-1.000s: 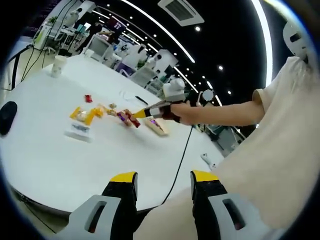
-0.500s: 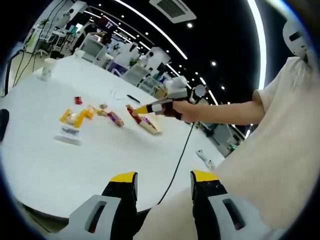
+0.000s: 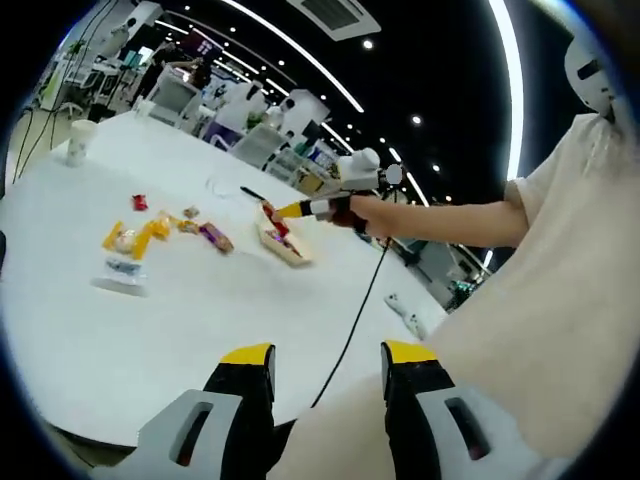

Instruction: Place the target food into the container with the food tongs after gripping and lifting it, then release it inside without dropping or visibly crushing the food.

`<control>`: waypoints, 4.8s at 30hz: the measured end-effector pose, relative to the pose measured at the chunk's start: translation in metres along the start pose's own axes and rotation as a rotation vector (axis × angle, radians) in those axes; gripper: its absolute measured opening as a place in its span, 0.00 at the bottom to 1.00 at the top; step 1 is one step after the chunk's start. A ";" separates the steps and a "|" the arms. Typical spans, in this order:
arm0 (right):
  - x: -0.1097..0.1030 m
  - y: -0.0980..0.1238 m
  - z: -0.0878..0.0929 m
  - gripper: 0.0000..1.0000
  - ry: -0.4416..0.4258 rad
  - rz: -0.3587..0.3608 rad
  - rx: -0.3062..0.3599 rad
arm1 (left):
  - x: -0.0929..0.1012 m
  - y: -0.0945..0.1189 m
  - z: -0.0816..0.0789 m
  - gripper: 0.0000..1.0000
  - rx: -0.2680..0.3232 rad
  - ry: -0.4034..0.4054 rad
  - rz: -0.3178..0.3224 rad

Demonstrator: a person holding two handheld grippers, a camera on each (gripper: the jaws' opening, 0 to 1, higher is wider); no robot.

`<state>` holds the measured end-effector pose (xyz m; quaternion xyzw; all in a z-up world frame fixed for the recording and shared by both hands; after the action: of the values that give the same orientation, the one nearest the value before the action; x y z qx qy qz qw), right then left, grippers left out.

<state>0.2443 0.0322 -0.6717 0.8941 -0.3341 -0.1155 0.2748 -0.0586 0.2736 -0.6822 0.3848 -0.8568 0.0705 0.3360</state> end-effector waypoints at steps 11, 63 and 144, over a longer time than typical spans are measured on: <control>0.028 0.022 -0.006 0.22 -0.015 0.059 0.041 | 0.004 -0.006 0.000 0.40 -0.007 -0.021 0.005; 0.083 0.066 -0.002 0.22 -0.073 0.184 0.089 | 0.018 -0.017 0.003 0.41 -0.042 -0.024 0.035; 0.026 -0.005 -0.009 0.24 -0.047 0.007 0.029 | 0.009 0.005 0.009 0.41 0.004 0.010 -0.039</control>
<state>0.2696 0.0215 -0.6678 0.8940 -0.3450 -0.1306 0.2544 -0.0708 0.2681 -0.6830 0.4018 -0.8472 0.0677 0.3408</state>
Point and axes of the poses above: the point that each gripper's makers call its tool centre point, and the gripper's own axes: y roughly backward along the fingers, x roughly to its right, z roughly out of its underside, the point moved 9 cm from there along y, roughly backward along the fingers, and after that the axes turned 11 degrees about x, right-handed, at the moved point
